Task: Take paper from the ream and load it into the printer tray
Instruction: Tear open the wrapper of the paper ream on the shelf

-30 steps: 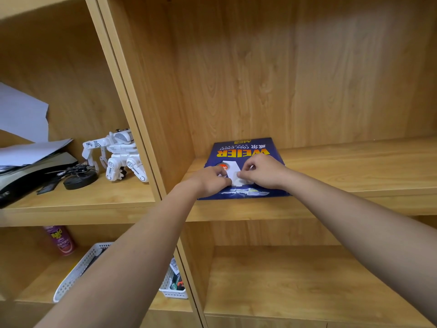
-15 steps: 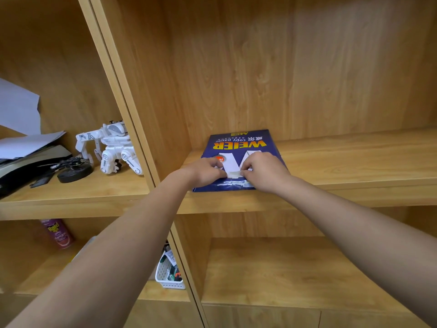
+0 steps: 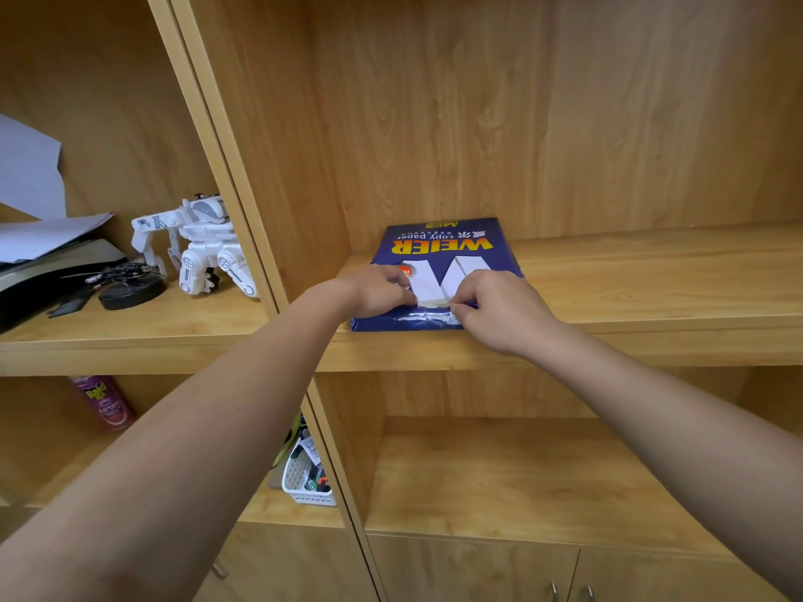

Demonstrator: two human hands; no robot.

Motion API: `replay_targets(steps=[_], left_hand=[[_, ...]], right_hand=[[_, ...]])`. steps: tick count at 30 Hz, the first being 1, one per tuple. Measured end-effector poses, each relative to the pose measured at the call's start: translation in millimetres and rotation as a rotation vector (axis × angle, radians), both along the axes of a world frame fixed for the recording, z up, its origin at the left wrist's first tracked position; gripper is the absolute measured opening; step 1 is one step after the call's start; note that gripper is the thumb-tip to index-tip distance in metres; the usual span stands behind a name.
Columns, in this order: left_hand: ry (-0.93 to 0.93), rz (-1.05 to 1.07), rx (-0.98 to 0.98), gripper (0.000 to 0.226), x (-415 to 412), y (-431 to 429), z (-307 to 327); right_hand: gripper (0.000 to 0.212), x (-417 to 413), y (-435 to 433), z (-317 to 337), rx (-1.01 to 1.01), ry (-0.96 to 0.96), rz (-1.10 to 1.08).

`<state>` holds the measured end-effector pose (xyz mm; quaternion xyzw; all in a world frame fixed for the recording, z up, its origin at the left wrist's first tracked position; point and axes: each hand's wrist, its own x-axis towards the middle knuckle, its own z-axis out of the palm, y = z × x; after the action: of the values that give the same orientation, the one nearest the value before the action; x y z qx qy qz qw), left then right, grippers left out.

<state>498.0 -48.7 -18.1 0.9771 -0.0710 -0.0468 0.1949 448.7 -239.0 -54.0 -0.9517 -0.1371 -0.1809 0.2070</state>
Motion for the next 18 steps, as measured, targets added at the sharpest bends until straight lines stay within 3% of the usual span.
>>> replay_targets(steps=[7,18], left_hand=[[-0.01,-0.004,0.004,0.039,-0.9,-0.4,1.3],[-0.006,0.0,-0.047,0.035,0.4,1.5,0.2]], right_hand=[[0.027,-13.1,0.7,-14.9,-0.042,-0.14,0.018],[0.016,-22.2,-8.2,-38.3,-0.059,-0.481,0.007]])
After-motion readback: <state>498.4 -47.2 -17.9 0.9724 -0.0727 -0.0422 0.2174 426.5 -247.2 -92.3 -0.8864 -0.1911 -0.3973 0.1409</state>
